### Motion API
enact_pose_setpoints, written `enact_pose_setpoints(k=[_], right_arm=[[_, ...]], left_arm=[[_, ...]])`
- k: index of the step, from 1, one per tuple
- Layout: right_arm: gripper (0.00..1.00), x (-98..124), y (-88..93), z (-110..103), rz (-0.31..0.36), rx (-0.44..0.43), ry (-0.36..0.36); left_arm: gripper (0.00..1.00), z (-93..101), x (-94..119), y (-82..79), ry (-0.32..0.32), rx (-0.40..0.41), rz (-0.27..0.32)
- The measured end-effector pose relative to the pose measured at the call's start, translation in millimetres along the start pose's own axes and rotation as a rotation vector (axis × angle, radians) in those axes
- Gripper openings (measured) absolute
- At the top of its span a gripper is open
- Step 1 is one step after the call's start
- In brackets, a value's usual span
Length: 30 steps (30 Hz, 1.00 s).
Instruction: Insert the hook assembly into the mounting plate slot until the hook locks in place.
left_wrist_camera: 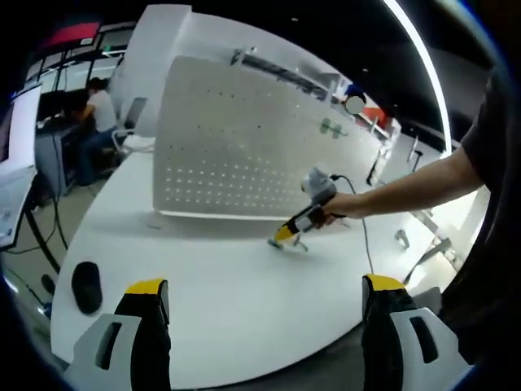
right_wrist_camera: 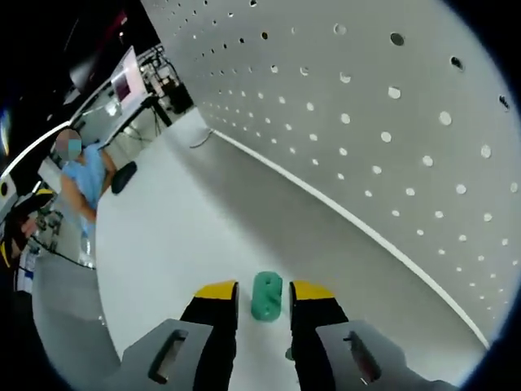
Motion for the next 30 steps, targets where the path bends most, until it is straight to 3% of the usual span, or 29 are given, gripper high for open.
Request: enact_pose_setpoints(k=[18, 30], right_arm=[[0.03, -2.1, -2.2, 6.6, -0.039, 0.040, 0.011], [0.01, -5.0, -5.1, 4.3, -0.049, 0.046, 0.001]], left_arm=[[1.00, 0.0, 1.0, 1.8, -0.004, 0.004, -0.008], [1.00, -1.2, 1.4, 0.5, -0.009, 0.007, -0.005]])
Point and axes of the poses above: the point that each gripper's makers call its tool centre point, and the gripper's own axes: x roughly backward along the fingers, z roughly to its right, y roughly out of its underside, the point moved 6 cm from there along x, roughly backward along the fingers, and after that the axes turned 1 degree about -y, right-handed, at the moved point
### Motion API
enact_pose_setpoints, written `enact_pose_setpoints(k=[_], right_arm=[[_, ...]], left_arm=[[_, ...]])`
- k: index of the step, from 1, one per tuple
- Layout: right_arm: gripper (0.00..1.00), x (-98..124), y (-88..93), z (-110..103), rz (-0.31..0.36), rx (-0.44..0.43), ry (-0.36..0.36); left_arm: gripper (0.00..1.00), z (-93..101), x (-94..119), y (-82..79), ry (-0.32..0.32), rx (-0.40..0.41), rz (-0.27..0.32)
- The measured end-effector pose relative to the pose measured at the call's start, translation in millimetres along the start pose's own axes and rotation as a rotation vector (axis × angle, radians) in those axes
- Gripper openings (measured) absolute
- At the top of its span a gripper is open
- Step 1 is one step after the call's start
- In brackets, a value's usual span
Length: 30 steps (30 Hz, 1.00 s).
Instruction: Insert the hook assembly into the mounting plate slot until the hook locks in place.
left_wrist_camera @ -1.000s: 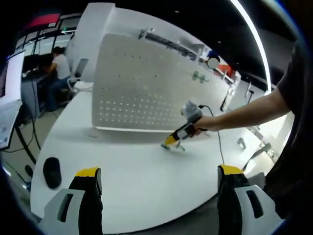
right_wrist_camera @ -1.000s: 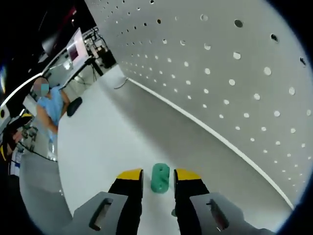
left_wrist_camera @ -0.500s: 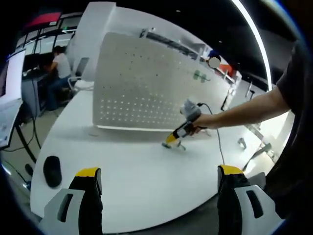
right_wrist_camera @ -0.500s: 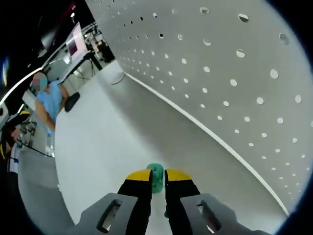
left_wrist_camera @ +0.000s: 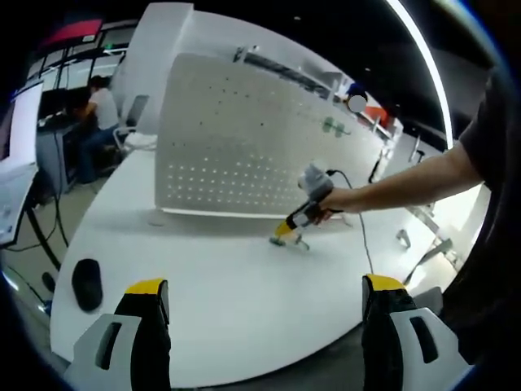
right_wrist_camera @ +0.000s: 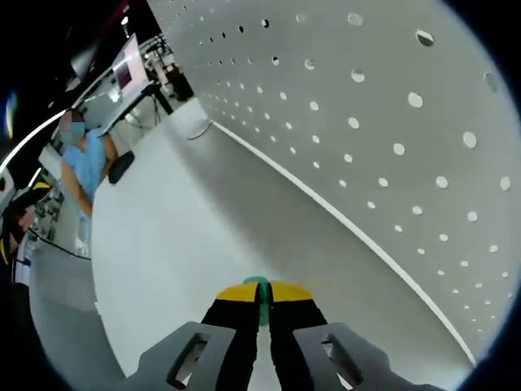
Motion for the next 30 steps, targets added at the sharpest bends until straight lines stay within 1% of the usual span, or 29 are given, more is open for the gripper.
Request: enact_pose_setpoints(k=[5, 7, 10, 11, 14, 22, 27, 30], right_arm=[[0.00, 1, -1.8, -3, -0.002, 0.026, 0.005], [0.00, 2, -2.1, -3, -0.006, 0.057, 0.021], [0.00, 2, -1.3, -5, -0.006, 0.032, 0.014], [0.00, 1, -1.0, -6, -0.007, 0.037, 0.016], [0.00, 3, -3.7, -8, -0.002, 0.076, 0.033], [0.00, 6, -10.1, -10, 0.029, 0.062, 0.035], [0.00, 13, -13.3, -13, 0.049, 0.070, 0.044], [0.00, 18, -12.9, -13, 0.056, 0.069, 0.048]], left_arm=[[1.00, -1.2, 2, -1.3, -0.008, 0.004, 0.011], [1.00, -0.9, 3, -0.7, -0.009, 0.004, 0.010], [1.00, -0.8, 4, 0.3, -0.010, 0.003, 0.010], [1.00, -0.9, 5, 0.5, -0.012, 0.004, 0.011], [1.00, -0.1, 6, 0.1, -0.012, 0.004, 0.013], [1.00, 2.1, 8, -4.5, -0.009, -0.006, 0.027], [1.00, 4.1, 10, -8.1, -0.006, -0.020, 0.035], [1.00, 6.0, 11, -11.8, -0.004, -0.025, 0.052]])
Point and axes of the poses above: the point that each gripper's makers call its tool centre point, and the gripper's own axes: x roughly backward along the fingers, z roughly to its right, y roughly out of its underside, the point moved 6 cm from there along x, roughly backward along the fingers, and after that the axes turned 1 degree about -y, right-handed, at the moved point
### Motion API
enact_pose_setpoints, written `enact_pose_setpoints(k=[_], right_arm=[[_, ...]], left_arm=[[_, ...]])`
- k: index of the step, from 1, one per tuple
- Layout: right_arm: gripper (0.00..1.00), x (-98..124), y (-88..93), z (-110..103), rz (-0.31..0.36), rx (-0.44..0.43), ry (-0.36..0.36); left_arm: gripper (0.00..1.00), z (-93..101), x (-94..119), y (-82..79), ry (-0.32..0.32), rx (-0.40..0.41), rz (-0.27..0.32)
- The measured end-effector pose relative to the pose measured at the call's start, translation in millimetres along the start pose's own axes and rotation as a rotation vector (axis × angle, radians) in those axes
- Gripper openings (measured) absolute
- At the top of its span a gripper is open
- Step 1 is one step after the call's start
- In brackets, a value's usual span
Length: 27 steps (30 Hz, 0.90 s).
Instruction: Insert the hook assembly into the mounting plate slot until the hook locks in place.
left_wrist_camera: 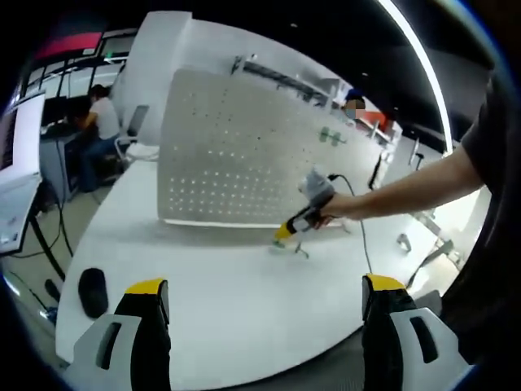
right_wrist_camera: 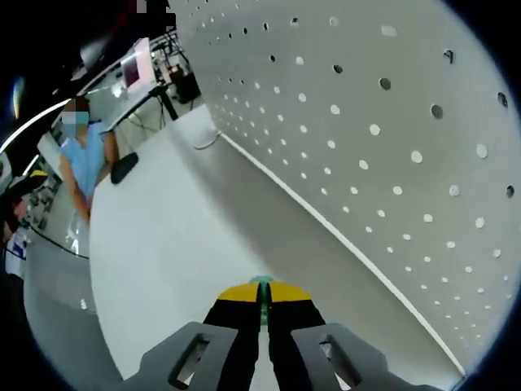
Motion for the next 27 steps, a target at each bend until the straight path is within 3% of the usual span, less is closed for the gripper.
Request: enact_pose_setpoints(k=[14, 27], right_arm=[[0.00, 28, -4.3, -11, 0.072, -0.009, 0.024], [0.00, 81, -27.3, -33, 0.256, -0.035, 0.056]], left_arm=[[1.00, 15.9, 7, -10.1, 0.027, -0.043, 0.042], [1.00, 30.2, 8, -22.5, 0.061, -0.085, 0.071]])
Point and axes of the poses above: the point that each gripper's makers call its tool centre point, and the gripper's own axes: x roughly backward along the fingers, z roughly to its right, y roughly out of its underside, the point moved 6 cm from there along x, roughly backward along the fingers, and after that the axes turned 1 degree about -y, right-handed, at the moved point
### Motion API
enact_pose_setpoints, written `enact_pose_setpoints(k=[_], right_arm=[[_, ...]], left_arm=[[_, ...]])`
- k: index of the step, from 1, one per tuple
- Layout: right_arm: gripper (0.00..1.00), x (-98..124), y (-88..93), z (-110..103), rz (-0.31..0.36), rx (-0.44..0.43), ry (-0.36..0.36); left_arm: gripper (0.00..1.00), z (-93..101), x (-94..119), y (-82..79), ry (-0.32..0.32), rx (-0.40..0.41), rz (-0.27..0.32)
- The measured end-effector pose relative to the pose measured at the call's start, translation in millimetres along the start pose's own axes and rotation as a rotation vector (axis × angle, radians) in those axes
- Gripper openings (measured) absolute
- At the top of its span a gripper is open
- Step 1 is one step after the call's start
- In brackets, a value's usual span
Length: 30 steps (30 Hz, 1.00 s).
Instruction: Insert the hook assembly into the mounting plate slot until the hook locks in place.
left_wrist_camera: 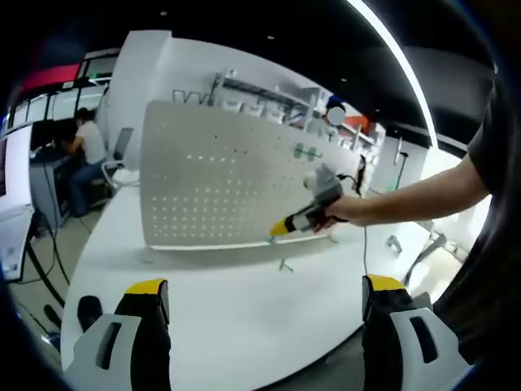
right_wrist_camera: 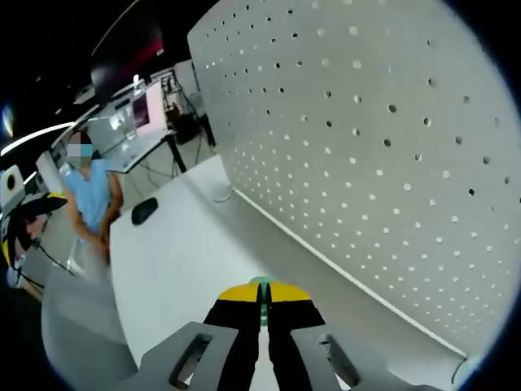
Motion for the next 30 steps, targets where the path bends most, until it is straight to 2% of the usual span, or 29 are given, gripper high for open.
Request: enact_pose_setpoints(k=[2, 8, 11, 18, 25, 30], right_arm=[[0.00, 9, -5.9, -6, 0.042, -0.007, 0.003], [0.00, 33, -9.5, -20, 0.105, -0.010, 0.014], [0.00, 50, -14.3, -28, 0.169, -0.017, 0.027], [0.00, 79, -19.8, -48, 0.267, -0.026, 0.045], [0.00, 97, -19.5, -69, 0.331, -0.030, 0.040], [0.00, 107, -19.9, -92, 0.377, -0.042, 0.009]], left_arm=[[1.00, 0.2, 0, -2.2, 0.006, -0.007, 0.004], [1.00, 3.1, -4, -8.8, 0.028, -0.027, 0.015], [1.00, 5.9, -6, -10.9, 0.045, -0.034, 0.019], [1.00, 14.6, -15, -13.3, 0.082, -0.043, 0.019], [1.00, 21.6, -20, -15.6, 0.109, -0.048, 0.024], [1.00, 26.3, -24, -17.5, 0.126, -0.051, 0.023]])
Point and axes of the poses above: the point that each gripper's makers call its tool centre point, and the gripper's own axes: x roughly backward along the fingers, z roughly to its right, y roughly out of its underside, the point moved 6 cm from there along x, roughly backward along the fingers, and after that the axes turned 1 degree about -y, right-handed, at the moved point
